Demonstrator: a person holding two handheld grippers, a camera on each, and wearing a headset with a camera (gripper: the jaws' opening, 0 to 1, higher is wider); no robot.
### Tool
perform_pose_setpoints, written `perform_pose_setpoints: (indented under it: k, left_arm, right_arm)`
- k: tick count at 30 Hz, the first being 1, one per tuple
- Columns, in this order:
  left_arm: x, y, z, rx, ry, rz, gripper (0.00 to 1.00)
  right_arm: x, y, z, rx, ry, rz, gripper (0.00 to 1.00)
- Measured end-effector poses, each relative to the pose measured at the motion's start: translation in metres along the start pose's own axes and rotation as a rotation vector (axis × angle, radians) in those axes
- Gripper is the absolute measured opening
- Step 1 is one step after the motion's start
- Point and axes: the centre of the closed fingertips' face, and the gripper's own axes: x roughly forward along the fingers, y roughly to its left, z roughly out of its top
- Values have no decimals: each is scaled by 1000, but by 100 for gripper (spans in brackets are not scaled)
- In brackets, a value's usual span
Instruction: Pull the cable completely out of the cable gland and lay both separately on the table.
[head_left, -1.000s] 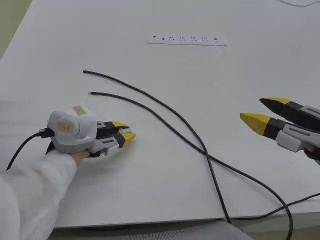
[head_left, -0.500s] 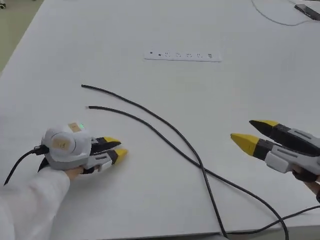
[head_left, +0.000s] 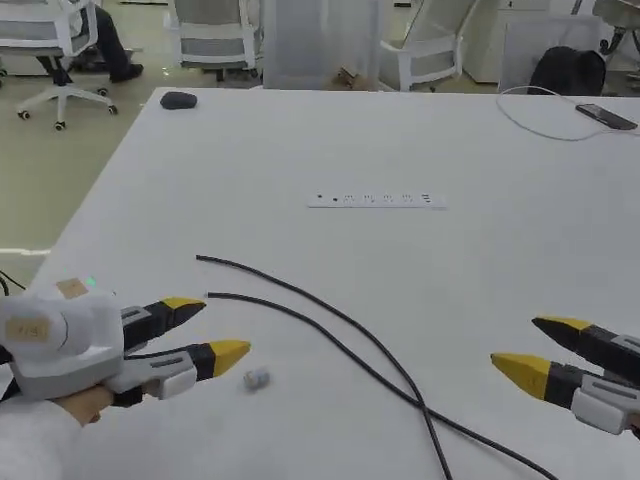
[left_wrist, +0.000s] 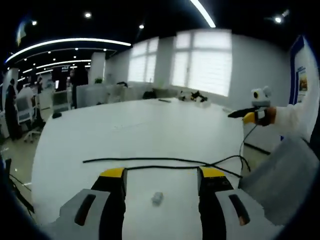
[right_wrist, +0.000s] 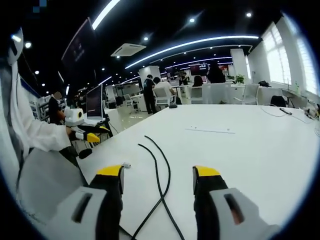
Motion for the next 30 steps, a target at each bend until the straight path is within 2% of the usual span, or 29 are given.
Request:
perform_pose_setpoints:
  k: [2,4,6,8,11,13,15,18,21,25,30]
  left_arm:
    - [-22,-4,14,30,-36,24,64]
    - [-42,-7,18,-8,-38,41,74]
    - [-56,-12,18,-31,-47,46,89]
    - [-73,-15,11,-50,-31,69,96]
    - [-94,-18,1,-64,-25,96,97]
    - [-105,-20,-9,-110,-15,112,98]
    - [-113,-21,-17,-141,-5,123,99]
    - [-118,-24,-23,-152,4,122,99]
    - [-119,-22,-21,-123,13,122,99]
    - [-119,-19,-16,-143,-7,130,98]
    - [-117,-14,-21,-144,-1,140,96]
  right_arm:
    - [-9,8,-9,-18,37,21,57]
    - [-18,13,-14,-22,43,21,61]
    - [-26,17,-18,-13,46,17,67]
    - [-34,21,-19,0,50,14,71]
    - [-46,27,-20,-8,52,8,76]
    - [-51,29,-22,-10,61,4,78]
    - [-55,29,-26,-8,75,-2,79]
    - [-59,27,-32,7,91,-12,79]
    - [-60,27,-36,13,111,-13,79]
    - [-59,26,-35,11,112,-18,78]
    - [-56,27,-33,17,106,-14,78]
